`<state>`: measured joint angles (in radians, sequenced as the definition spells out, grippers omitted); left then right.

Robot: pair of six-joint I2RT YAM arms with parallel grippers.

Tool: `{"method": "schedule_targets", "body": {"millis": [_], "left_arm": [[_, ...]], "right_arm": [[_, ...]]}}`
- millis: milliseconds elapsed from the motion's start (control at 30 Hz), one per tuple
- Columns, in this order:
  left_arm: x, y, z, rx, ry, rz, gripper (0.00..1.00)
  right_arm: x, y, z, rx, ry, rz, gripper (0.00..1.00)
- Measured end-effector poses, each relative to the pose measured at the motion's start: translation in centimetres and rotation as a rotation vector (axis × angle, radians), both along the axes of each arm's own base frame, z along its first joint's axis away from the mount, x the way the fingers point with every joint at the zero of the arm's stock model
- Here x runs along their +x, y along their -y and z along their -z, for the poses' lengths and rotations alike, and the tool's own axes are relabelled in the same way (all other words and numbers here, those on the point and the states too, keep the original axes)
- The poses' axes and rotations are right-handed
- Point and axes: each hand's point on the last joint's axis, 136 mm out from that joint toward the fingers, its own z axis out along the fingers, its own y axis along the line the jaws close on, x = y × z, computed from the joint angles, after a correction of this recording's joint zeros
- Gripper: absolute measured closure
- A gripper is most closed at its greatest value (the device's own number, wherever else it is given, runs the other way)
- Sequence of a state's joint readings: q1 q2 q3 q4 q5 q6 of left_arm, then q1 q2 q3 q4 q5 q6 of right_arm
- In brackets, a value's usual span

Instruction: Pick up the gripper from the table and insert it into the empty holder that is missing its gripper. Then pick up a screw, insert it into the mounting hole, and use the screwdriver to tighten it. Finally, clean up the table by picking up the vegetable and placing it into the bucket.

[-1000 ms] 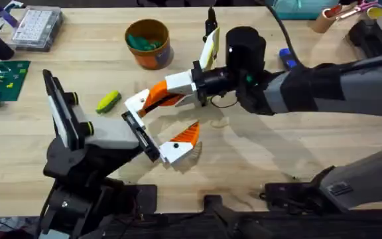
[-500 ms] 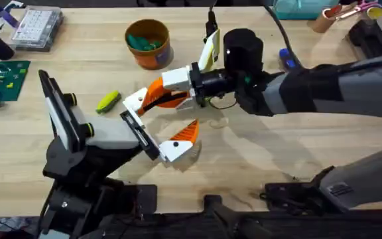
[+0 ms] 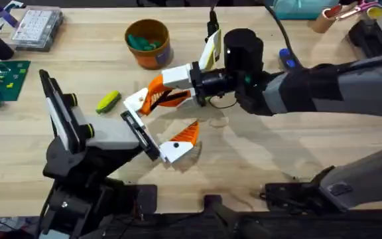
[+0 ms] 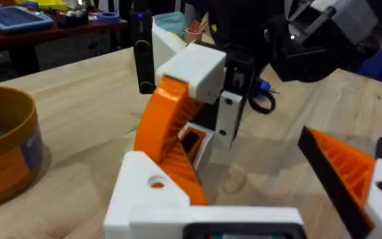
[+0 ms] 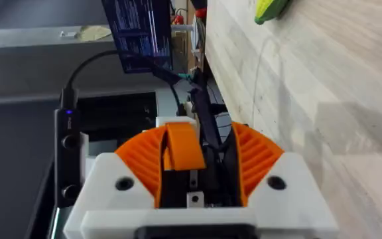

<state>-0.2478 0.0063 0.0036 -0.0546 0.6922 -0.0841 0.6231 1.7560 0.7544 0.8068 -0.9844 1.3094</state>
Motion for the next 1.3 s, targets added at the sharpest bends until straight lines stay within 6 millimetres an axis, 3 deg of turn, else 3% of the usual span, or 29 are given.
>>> {"method": "schedule_targets", "body": {"millis": [733, 1300], "left_arm": [[0.00, 0.00, -0.01, 0.004, 0.006, 0.001, 0.010], [-0.32, 0.20, -0.16, 0.018, 0.037, 0.022, 0.010]], "right_arm": [[-0.03, 0.01, 0.05, -0.002, -0.003, -0.001, 0.413], [-0.50, 0.29, -0.26, 0.001, -0.011, -0.019, 0.269]]}}
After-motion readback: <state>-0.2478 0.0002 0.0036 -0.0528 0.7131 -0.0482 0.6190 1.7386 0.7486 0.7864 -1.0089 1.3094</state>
